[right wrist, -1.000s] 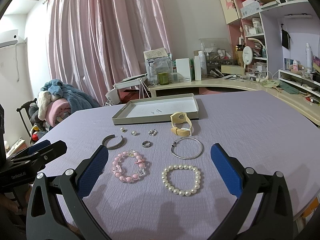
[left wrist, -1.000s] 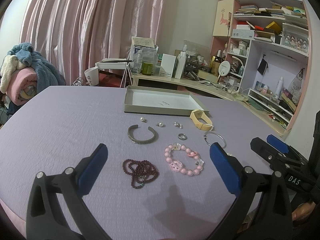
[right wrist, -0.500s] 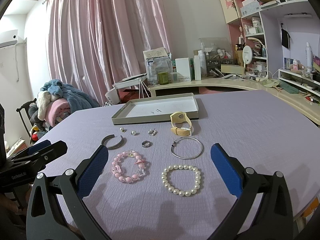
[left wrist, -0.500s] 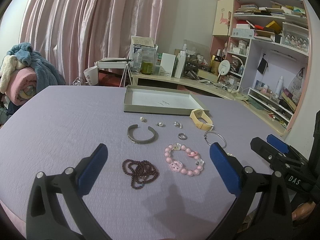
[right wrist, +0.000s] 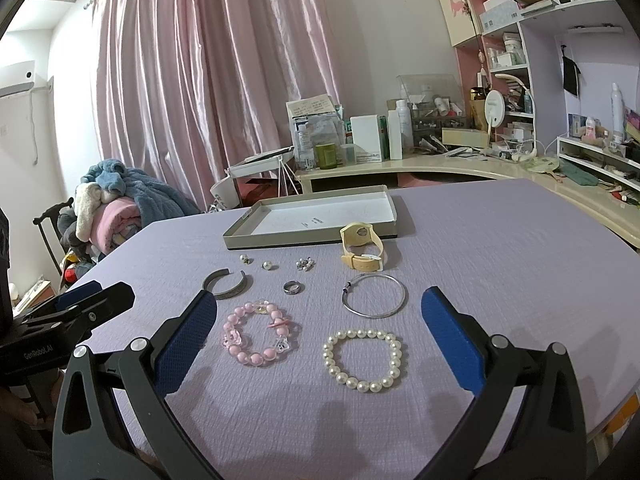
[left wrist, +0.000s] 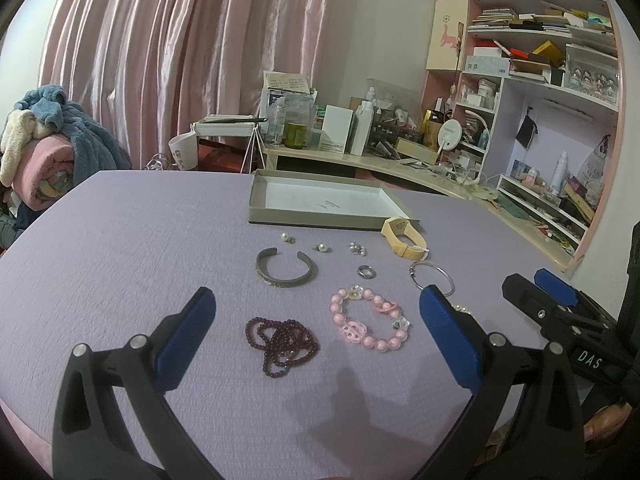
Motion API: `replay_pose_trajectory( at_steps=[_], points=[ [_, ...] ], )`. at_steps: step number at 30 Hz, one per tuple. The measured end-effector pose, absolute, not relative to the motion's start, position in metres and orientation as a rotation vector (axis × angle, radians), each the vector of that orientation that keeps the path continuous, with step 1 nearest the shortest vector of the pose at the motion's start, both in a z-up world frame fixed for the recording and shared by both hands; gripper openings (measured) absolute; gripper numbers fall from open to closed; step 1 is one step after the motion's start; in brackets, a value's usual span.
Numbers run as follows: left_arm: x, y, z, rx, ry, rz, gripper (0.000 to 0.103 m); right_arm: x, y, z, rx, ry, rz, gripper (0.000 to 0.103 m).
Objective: Organize jewelry
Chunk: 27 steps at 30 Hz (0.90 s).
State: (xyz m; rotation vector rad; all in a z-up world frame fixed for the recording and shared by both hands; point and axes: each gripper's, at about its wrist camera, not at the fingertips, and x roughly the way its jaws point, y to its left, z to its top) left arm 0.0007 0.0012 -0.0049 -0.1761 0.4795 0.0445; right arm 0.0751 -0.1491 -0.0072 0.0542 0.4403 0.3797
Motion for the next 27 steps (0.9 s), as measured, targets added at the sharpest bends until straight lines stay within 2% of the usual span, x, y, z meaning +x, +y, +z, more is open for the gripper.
replay_pose_trajectory(
  at_steps=[19,27],
  points=[
    [0.004,0.007,-0.012,-0.184,0.490,0.045,0.101,0.080,-0.146,-0.010,0.057,0.447,0.378,0.102],
    [0.013,0.012,-0.022,-0.232,0.580,0.044,0.101,0.089,-0.145,-0.026,0.061,0.530,0.351,0.102]
  ],
)
